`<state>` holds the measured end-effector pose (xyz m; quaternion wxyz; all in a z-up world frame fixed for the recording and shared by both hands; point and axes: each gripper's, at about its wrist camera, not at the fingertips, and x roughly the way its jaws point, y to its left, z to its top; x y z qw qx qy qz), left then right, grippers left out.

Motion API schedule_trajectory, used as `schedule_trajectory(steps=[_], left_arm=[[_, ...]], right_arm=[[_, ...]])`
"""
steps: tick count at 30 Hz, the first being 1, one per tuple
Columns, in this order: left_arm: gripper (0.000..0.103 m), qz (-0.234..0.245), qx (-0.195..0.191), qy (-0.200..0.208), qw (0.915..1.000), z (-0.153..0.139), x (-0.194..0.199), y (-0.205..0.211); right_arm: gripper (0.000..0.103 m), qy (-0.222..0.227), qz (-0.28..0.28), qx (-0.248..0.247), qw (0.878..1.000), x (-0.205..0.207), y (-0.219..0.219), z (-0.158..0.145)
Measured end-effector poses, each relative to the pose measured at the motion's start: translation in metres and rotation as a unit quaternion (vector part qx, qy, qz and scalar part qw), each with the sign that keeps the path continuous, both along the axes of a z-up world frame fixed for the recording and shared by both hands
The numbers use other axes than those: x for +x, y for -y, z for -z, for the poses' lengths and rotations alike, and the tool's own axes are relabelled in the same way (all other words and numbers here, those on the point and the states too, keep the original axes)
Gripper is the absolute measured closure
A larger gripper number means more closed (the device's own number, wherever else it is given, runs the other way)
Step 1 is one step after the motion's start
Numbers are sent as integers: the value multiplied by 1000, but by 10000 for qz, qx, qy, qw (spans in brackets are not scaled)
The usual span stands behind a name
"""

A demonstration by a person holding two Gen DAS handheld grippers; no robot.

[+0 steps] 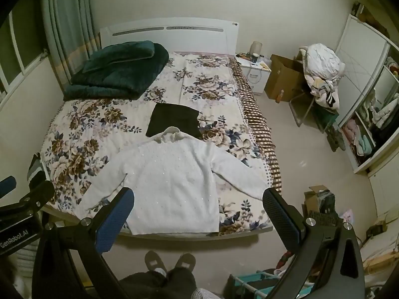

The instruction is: Fold small clothes

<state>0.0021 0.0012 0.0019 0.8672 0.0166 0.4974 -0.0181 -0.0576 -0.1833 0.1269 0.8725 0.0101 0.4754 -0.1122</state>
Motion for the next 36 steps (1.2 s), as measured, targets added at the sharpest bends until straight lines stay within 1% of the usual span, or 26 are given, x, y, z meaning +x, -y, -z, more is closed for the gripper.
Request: schedule_trajectory(steps=[5,36], left_arm=[[0,-2,-1,1,10000,-7,9,5],[0,-8,-48,62,10000,-7,6,1]], right_arm=[[0,8,-2,-20,10000,1,-2,-1],[0,71,-18,-26,10000,2,-8,-8]])
